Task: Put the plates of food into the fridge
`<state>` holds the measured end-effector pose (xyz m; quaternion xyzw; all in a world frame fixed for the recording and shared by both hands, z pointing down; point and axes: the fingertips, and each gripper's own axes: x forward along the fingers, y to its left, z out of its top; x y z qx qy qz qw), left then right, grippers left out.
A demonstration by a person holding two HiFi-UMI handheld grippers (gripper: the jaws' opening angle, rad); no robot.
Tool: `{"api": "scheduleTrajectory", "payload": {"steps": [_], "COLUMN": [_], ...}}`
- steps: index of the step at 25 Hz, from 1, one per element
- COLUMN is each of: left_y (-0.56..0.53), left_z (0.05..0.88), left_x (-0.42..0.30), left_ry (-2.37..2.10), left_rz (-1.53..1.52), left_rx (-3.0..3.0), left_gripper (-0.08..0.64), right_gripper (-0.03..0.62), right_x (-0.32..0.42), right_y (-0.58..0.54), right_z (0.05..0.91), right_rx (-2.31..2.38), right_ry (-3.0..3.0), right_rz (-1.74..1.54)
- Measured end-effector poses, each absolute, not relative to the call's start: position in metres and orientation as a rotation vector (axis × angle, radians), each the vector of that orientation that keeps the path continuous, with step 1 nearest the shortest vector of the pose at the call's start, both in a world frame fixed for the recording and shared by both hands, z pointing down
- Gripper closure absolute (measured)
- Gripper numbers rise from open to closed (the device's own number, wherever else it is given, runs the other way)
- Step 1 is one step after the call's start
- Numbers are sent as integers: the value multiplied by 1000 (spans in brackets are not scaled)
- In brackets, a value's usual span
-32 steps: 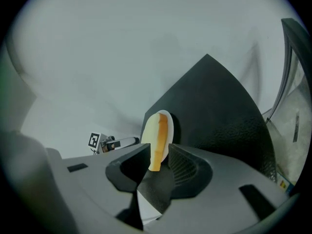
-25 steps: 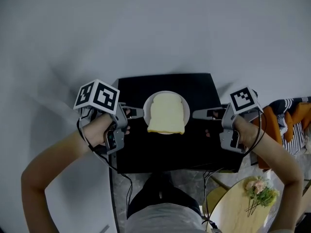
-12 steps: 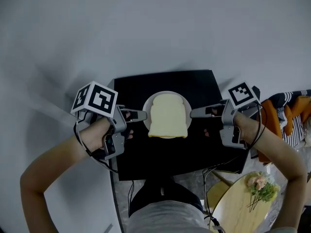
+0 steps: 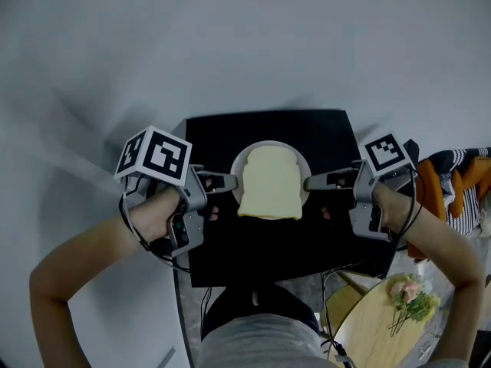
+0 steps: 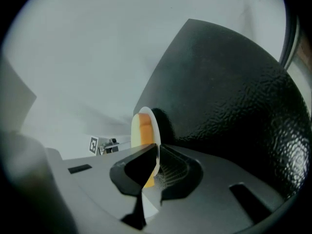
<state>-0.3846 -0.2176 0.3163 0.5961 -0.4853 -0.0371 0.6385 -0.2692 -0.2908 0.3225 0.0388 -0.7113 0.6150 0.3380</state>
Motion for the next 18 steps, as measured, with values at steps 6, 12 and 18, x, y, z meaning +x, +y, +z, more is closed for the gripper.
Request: {"api": "scheduleTrajectory", "payload": {"steps": [6, 12, 18], "left_y": [-218, -216, -220], "left_z": [318, 321, 321], "left_x": [-392, -390, -386], "left_ry": [-1144, -1100, -1047], "left_rz": [-150, -218, -263], "left_rx": [1324, 1298, 1317], "left_gripper": [523, 529, 532], "right_gripper": [566, 569, 571], "right_x": [-272, -268, -265], "right_y": [-282, -278, -277], "right_z": [322, 325, 322], "right_rx": [53, 22, 16], "right_ry": [-1843, -1885, -1921], "right_rz": [1692, 1741, 1769]}}
